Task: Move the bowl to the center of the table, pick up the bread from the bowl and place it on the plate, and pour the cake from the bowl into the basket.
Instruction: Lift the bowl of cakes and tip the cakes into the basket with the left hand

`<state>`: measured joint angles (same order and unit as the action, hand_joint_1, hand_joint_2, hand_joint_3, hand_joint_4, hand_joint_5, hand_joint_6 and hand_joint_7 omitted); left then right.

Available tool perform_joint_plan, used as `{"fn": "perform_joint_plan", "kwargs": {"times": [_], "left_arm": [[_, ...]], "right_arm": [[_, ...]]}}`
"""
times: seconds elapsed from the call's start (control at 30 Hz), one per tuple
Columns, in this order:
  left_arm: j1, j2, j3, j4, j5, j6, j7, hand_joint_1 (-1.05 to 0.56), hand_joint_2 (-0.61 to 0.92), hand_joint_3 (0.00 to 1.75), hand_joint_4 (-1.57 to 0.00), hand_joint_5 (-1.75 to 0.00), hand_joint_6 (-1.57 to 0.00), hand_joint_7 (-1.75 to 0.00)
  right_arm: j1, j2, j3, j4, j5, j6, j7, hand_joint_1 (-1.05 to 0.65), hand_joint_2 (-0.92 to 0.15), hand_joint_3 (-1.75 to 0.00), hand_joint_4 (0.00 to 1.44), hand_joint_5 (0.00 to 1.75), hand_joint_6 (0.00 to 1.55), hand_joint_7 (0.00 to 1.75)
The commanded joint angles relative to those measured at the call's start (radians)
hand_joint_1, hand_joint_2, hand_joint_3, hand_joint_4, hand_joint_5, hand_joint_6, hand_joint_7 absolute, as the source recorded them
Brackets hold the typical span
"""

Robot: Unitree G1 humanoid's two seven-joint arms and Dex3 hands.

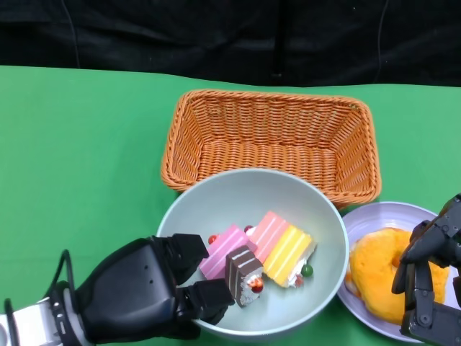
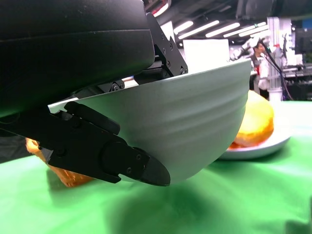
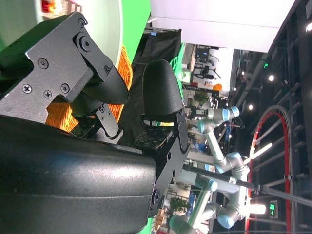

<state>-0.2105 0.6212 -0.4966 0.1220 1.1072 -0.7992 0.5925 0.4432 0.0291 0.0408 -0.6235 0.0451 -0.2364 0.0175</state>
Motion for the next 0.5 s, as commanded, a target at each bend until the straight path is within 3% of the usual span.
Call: {"fn": "perform_joint_plan", "kwargs": {"times": [0.03,0.33,0.43,0.5], "left_arm": [[0.022,0.030,0.044,-0.060,-0.046,0.001,-0.037,-0.28,0.92,0.07,-0.93,-1.75,-0.71,-1.75],[0.069,0.038,0.177,-0.208,-0.254,-0.021,-0.198,-0.18,0.89,0.22,-0.95,-1.75,-0.70,-1.75],[0.064,0.008,0.203,-0.217,-0.341,-0.024,-0.246,-0.14,0.49,0.98,-0.95,-1.75,-0.70,-1.75],[0.039,-0.023,0.210,-0.202,-0.416,-0.018,-0.289,-0.12,0.33,1.27,-0.96,-1.75,-0.70,-1.75]], "right_arm": [[-0.002,0.008,-0.010,0.005,0.000,-0.033,-0.012,0.05,-0.40,-1.54,0.91,1.75,0.74,1.60],[0.007,0.018,-0.002,0.028,-0.003,-0.061,-0.016,0.03,-0.39,-1.55,0.90,1.75,0.72,1.61],[0.014,0.018,0.008,0.029,-0.019,-0.061,-0.018,0.04,-0.39,-1.54,0.90,1.75,0.73,1.61],[0.026,0.016,0.023,0.033,-0.036,-0.062,-0.016,0.05,-0.39,-1.55,0.90,1.75,0.74,1.61]]}}
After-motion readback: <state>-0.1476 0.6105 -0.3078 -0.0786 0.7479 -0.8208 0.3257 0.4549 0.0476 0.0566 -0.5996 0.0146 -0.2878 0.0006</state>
